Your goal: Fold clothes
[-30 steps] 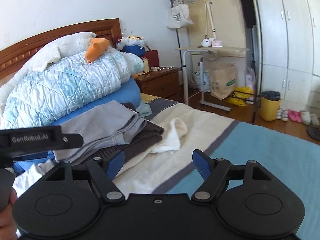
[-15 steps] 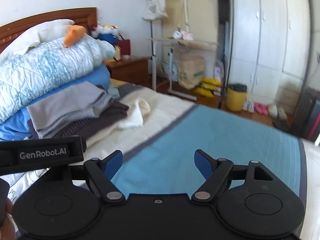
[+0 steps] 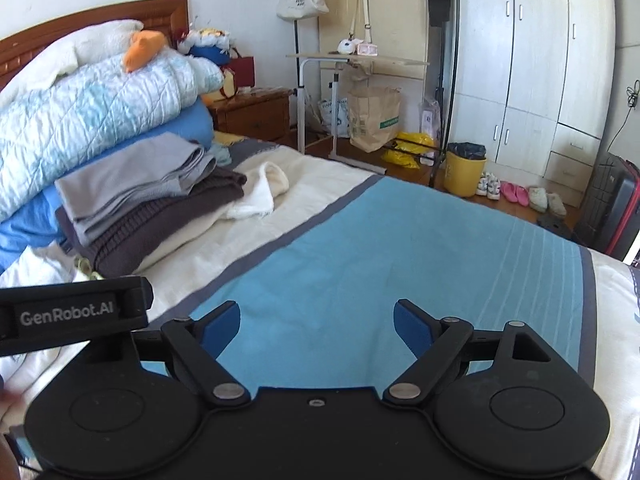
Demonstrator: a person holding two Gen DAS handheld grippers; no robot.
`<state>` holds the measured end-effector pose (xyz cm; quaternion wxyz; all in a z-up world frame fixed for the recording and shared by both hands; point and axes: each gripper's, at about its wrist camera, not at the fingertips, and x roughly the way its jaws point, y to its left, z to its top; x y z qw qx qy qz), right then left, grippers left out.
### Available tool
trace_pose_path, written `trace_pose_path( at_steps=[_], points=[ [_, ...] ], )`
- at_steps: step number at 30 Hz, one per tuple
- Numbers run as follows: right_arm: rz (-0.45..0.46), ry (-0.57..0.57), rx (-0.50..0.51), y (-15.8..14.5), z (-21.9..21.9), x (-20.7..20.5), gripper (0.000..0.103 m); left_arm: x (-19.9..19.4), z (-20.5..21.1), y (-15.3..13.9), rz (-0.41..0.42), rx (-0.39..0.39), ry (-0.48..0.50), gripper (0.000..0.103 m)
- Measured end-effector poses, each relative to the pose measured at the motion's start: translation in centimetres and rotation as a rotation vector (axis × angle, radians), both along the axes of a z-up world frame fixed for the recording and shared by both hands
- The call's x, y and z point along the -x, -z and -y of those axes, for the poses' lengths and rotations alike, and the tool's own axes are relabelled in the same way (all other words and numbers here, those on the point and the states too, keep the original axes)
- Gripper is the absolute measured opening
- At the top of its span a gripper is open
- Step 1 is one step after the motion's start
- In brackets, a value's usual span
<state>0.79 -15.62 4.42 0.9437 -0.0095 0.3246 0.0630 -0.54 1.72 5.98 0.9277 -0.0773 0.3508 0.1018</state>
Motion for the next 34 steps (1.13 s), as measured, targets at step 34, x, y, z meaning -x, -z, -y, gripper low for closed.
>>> trace_pose_path(
  at_steps=[34],
  points=[
    [-0.100,0.064,0.024,0.8,1.8,1.2,0.088,1.3,2.0,-0.3,-0.037,-0.047,0.027,0.103]
  ],
)
